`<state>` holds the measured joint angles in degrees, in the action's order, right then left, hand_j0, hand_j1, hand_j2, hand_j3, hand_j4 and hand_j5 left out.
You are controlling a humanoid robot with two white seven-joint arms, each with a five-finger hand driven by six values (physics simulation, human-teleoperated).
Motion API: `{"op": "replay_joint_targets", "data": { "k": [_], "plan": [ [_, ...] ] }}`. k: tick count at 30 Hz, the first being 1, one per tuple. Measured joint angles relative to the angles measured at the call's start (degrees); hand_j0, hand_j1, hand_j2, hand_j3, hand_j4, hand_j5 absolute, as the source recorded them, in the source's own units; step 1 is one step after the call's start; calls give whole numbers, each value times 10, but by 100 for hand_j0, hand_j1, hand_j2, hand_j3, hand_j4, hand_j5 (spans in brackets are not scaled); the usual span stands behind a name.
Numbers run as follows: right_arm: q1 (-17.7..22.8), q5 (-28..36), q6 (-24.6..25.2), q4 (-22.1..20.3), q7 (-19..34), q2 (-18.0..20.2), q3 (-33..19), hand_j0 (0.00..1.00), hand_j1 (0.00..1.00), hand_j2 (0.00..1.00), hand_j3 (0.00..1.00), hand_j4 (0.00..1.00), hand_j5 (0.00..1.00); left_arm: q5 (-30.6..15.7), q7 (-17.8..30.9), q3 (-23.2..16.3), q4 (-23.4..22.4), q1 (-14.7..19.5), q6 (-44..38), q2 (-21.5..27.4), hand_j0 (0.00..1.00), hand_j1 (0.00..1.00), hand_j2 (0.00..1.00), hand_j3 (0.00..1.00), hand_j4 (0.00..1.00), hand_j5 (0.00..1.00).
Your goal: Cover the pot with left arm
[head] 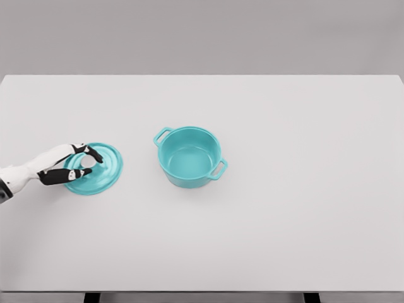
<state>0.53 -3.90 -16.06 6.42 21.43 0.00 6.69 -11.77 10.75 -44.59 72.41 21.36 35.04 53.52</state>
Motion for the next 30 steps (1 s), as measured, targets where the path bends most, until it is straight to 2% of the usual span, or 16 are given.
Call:
{"op": "replay_joint_targets", "data": {
  "k": [6,20,30],
  "plan": [
    [0,0,0,0,0,0,0,100,100,100,100,100,100,2,1,0,38,3,0,2,50,50,50,50,50,50],
    [0,0,0,0,0,0,0,100,100,100,100,100,100,3,0,0,115,35,0,24,51,51,51,51,51,51],
    [0,0,0,0,0,0,0,100,100,100,100,100,100,11,0,-4,140,58,0,23,51,51,51,51,51,51]
  ]
}}
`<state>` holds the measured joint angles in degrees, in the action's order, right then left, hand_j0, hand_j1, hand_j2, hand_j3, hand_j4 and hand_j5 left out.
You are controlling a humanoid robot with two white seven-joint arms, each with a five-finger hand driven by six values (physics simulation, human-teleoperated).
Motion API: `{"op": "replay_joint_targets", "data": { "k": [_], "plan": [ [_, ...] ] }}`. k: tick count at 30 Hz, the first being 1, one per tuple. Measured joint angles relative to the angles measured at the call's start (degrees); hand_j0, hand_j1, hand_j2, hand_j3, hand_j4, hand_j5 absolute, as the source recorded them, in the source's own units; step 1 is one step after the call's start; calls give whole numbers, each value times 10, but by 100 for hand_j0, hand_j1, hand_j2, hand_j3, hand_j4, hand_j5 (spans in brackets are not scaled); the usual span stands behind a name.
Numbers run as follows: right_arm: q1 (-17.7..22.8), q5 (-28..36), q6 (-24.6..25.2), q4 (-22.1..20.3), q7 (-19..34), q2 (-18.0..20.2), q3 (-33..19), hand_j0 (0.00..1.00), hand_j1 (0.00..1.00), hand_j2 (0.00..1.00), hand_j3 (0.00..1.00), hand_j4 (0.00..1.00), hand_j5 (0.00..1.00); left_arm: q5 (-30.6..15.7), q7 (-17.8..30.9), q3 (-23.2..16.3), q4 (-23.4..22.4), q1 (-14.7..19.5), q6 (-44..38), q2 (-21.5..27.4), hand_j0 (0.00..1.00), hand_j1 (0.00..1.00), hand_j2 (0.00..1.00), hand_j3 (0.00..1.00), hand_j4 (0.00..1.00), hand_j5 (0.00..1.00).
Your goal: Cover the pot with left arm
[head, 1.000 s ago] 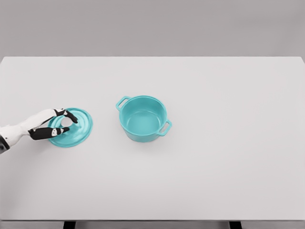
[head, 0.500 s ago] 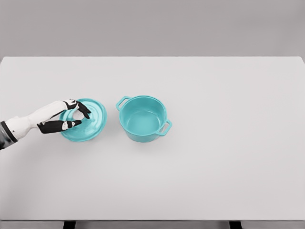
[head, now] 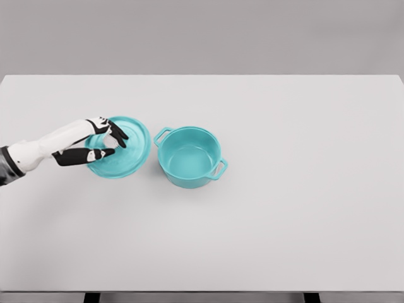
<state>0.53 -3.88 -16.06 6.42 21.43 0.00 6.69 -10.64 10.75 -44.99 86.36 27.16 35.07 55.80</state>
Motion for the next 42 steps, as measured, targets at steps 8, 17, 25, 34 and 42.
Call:
{"op": "replay_joint_targets", "data": {
  "k": [8,17,25,34,42],
  "plan": [
    [0,0,0,0,0,0,0,100,100,100,100,100,100,3,-1,-13,14,24,0,-3,51,51,51,51,51,51],
    [0,0,0,0,0,0,0,100,100,100,100,100,100,17,-3,-43,16,44,-13,-29,51,51,51,51,51,51],
    [0,0,0,0,0,0,0,100,100,100,100,100,100,28,-1,-67,14,76,-58,-58,51,51,51,51,51,51],
    [0,0,0,0,0,0,0,100,100,100,100,100,100,29,4,-87,8,97,-67,-93,51,51,51,51,51,51],
    [0,0,0,0,0,0,0,100,100,100,100,100,100,28,5,-102,-22,124,-68,-128,51,51,51,51,51,51]
  ]
}}
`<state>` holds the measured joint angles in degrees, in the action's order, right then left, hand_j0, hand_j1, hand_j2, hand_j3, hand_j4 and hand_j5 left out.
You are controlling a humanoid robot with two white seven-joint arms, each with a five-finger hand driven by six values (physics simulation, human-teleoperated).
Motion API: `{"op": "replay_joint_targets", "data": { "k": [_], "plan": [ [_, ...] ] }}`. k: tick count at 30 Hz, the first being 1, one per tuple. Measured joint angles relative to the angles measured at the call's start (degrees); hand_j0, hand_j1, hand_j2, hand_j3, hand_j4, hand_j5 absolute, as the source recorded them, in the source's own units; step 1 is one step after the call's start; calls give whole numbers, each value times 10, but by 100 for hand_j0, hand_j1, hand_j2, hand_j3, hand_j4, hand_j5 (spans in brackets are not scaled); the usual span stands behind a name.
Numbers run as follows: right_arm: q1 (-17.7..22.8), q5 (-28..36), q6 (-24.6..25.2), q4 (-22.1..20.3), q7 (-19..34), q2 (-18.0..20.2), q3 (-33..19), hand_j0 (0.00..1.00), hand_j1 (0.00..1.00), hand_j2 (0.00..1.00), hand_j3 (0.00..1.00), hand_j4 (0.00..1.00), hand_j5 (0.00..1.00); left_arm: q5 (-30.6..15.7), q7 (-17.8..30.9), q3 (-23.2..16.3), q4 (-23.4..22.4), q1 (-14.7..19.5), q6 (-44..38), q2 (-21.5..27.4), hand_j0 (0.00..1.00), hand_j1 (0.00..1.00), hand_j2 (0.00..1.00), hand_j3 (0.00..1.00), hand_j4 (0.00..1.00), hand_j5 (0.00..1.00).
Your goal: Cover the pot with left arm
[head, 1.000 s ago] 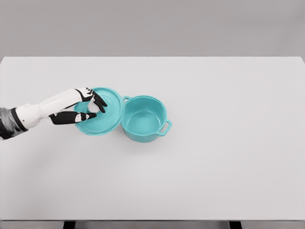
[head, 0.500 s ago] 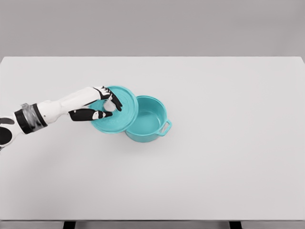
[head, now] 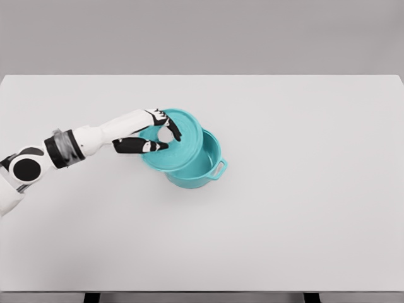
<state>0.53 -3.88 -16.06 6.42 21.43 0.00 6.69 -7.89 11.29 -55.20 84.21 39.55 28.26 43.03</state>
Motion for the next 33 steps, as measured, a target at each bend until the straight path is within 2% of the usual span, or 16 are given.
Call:
{"op": "replay_joint_targets", "data": {
  "k": [12,33],
  "plan": [
    [0,0,0,0,0,0,0,100,100,100,100,100,100,-2,3,-39,-37,17,-8,-36,51,51,51,51,51,51],
    [0,0,0,0,0,0,0,100,100,100,100,100,100,-5,1,-51,-56,17,-9,-62,51,51,51,51,51,51]
  ]
}}
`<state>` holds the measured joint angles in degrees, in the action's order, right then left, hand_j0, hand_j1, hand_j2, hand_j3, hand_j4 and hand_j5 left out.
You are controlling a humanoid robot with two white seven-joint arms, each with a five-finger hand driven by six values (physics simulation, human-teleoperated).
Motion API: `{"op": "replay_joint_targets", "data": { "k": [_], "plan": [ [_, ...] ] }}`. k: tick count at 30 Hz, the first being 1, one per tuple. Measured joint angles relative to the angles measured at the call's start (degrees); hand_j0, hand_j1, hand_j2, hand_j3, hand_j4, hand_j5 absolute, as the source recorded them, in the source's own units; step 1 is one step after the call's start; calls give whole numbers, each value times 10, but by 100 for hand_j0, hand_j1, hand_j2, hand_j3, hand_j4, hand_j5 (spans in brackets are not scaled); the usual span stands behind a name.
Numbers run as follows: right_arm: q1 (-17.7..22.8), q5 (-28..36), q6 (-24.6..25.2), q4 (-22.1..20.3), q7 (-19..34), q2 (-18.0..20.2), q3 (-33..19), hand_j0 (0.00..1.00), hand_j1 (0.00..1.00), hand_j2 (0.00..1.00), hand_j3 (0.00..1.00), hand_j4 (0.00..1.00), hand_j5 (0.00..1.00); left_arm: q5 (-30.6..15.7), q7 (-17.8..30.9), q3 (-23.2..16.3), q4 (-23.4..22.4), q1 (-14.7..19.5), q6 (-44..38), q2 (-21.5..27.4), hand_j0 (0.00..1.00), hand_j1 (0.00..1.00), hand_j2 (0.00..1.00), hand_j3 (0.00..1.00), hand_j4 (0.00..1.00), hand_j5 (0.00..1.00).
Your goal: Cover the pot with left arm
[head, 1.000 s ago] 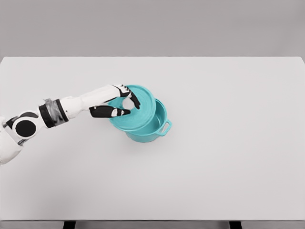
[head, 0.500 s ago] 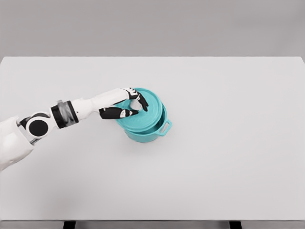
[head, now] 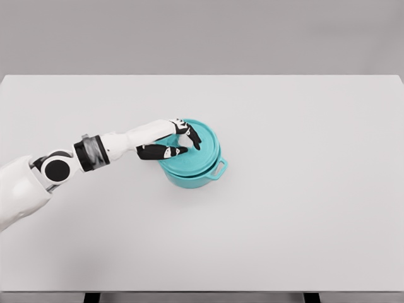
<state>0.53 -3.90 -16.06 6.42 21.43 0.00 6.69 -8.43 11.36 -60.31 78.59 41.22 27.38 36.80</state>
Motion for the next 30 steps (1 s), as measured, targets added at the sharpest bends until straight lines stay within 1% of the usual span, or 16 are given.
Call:
{"op": "replay_joint_targets", "data": {
  "k": [10,28,29,30],
  "plan": [
    [0,0,0,0,0,0,0,100,100,100,100,100,100,-1,-1,0,-9,-1,-1,-6,52,52,52,52,52,52],
    [0,0,0,0,0,0,0,100,100,100,100,100,100,-3,-3,-1,-5,-3,1,-10,52,52,52,52,52,52],
    [0,0,0,0,0,0,0,100,100,100,100,100,100,-3,-3,-1,-5,-3,1,-10,55,55,55,55,55,55],
    [0,0,0,0,0,0,0,100,100,100,100,100,100,-2,-3,-2,-5,-2,2,-11,56,56,56,56,56,56]
  ]
}}
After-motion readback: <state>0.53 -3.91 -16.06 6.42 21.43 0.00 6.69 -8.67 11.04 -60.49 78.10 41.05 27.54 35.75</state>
